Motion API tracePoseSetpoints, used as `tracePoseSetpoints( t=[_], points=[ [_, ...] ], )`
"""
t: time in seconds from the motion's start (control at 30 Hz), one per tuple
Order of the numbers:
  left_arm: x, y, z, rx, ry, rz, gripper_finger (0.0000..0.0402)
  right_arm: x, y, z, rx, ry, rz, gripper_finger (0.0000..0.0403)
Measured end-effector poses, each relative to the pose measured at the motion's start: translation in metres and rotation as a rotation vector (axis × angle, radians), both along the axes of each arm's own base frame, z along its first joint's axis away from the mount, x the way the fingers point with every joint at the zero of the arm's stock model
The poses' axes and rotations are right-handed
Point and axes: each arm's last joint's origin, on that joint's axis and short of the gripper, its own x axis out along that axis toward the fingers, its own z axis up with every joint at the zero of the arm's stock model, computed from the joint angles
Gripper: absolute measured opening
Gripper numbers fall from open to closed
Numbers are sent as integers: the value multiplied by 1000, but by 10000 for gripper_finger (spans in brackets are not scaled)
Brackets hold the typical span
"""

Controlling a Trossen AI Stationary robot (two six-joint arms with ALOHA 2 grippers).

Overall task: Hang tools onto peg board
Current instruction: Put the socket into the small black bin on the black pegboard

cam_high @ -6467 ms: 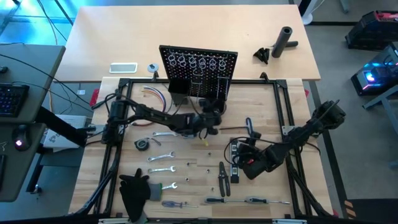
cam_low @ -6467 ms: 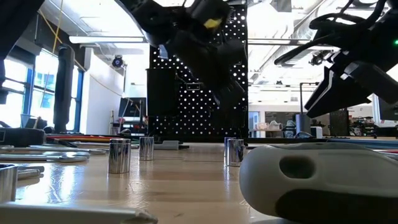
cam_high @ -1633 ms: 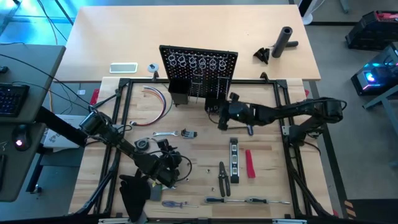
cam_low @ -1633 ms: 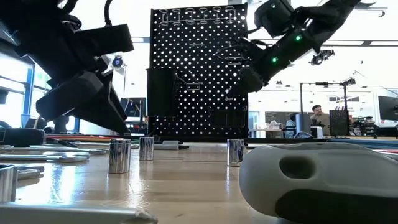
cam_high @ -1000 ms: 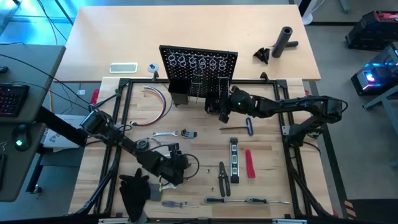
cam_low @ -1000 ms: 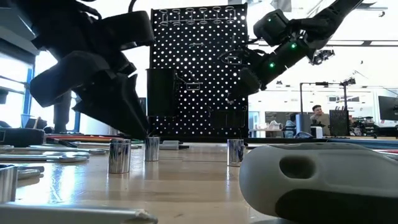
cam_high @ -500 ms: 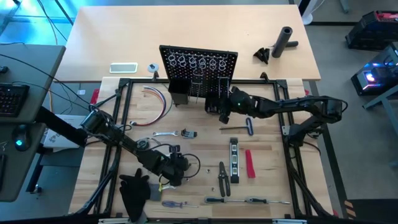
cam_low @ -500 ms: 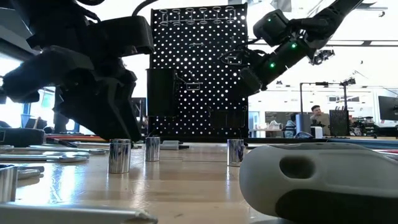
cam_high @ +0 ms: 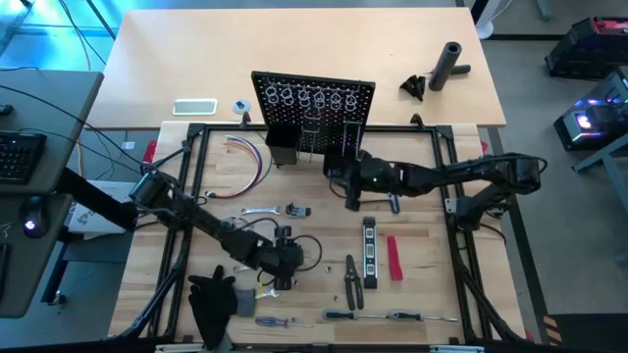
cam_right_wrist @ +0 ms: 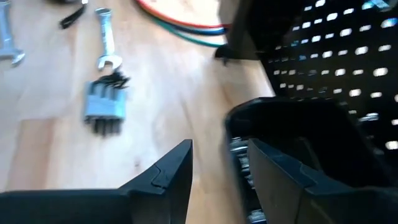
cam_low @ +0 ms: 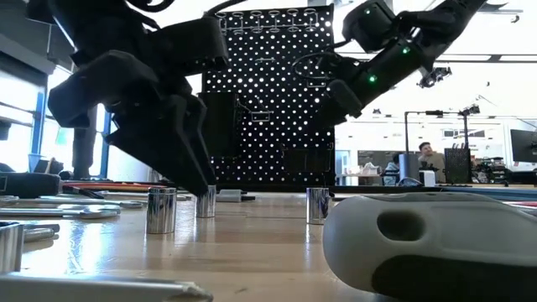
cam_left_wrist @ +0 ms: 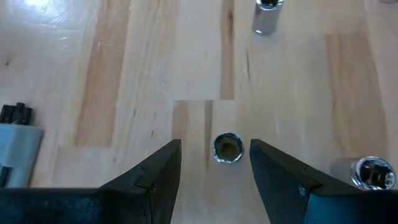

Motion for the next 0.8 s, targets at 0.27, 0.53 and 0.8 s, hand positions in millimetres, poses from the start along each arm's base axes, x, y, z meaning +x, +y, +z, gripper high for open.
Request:
tracePoseSetpoints(
  t=[0.27, 0.53, 0.8],
  points=[
    [4, 6, 0, -41, 20, -37, 132, -2, 20, -6, -11, 82, 26, 149],
    [8, 10, 1, -77, 18, -60, 94, -2, 30, -8, -6, 104, 36, 149],
    [7, 12, 0, -85, 32, -64, 60, -3, 39, -10, 1, 127, 49, 149]
  ],
)
